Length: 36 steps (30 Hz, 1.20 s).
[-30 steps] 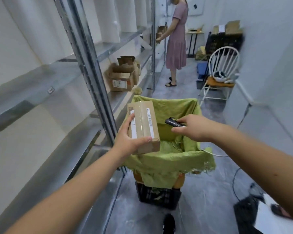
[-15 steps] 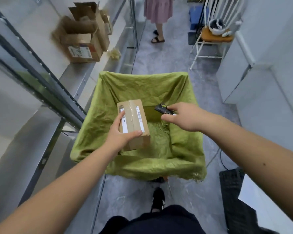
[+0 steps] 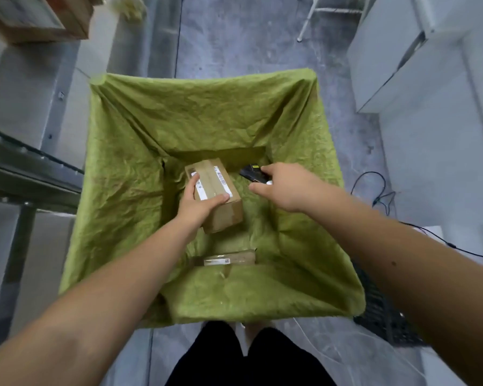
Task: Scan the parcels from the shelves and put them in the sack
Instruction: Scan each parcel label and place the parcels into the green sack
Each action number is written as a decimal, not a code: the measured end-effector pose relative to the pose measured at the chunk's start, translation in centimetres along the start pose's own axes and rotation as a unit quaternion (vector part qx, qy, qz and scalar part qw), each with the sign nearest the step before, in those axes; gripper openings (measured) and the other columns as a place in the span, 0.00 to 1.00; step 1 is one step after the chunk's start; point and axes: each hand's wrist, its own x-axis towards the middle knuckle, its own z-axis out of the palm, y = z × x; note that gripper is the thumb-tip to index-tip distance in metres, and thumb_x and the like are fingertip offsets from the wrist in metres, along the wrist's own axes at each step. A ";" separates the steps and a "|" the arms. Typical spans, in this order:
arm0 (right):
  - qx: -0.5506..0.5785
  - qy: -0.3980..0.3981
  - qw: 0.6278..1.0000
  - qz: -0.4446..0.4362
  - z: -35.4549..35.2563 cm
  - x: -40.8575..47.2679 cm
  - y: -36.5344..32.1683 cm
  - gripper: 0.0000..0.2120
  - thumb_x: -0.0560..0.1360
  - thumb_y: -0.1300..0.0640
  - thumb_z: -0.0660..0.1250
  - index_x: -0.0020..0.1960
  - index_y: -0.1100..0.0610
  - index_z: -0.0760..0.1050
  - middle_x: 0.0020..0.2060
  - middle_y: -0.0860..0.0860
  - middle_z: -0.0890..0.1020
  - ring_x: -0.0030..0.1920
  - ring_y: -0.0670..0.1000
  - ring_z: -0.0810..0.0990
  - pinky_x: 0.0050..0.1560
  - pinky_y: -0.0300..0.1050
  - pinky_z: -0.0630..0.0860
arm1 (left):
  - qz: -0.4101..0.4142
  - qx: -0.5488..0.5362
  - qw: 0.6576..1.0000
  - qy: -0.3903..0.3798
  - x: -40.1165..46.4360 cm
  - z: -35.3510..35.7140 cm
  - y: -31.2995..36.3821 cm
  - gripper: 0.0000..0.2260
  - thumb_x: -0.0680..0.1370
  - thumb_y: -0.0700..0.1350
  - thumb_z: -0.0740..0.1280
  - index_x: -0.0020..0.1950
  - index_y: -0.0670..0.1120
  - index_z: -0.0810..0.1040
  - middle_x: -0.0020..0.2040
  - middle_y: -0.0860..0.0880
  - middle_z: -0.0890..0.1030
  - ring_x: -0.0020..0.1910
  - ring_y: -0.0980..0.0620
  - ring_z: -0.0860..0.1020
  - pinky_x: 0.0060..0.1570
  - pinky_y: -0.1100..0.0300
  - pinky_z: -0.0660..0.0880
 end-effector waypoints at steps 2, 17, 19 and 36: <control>-0.001 -0.005 1.000 0.023 0.6 2.1 0.2 0.27 0.79 0.36 0.65 0.71 0.51 0.75 0.61 0.54 0.82 0.60 0.59 0.80 0.55 0.50 0.77 | -0.033 -0.015 0.999 -0.007 2.9 0.8 -0.2 0.55 0.55 0.60 0.86 0.79 0.66 0.64 0.75 0.54 0.72 0.67 0.49 0.77 0.66 0.46 0.78; -0.025 -0.047 0.994 0.098 3.7 9.6 3.8 0.25 0.79 0.34 0.63 0.67 0.49 0.77 0.54 0.53 0.83 0.53 0.58 0.81 0.49 0.50 0.77 | -0.124 -0.263 0.929 0.227 16.1 9.1 -0.5 0.45 0.74 0.50 0.79 0.82 0.57 0.54 0.55 0.53 0.71 0.50 0.46 0.77 0.55 0.53 0.79; -0.017 -0.048 0.994 0.100 4.1 9.6 4.1 0.25 0.79 0.34 0.63 0.68 0.49 0.76 0.55 0.53 0.83 0.53 0.58 0.81 0.48 0.49 0.75 | -0.157 -0.298 0.914 0.228 17.0 9.5 0.1 0.37 0.77 0.42 0.76 0.79 0.55 0.58 0.55 0.53 0.72 0.45 0.49 0.78 0.41 0.56 0.81; -0.019 -0.039 0.994 0.101 4.7 8.7 4.3 0.27 0.79 0.34 0.63 0.72 0.48 0.73 0.57 0.53 0.82 0.55 0.59 0.82 0.48 0.50 0.76 | -0.009 0.211 0.978 -0.001 14.0 5.0 -4.3 0.34 0.79 0.45 0.73 0.80 0.56 0.60 0.74 0.46 0.74 0.62 0.45 0.80 0.53 0.57 0.78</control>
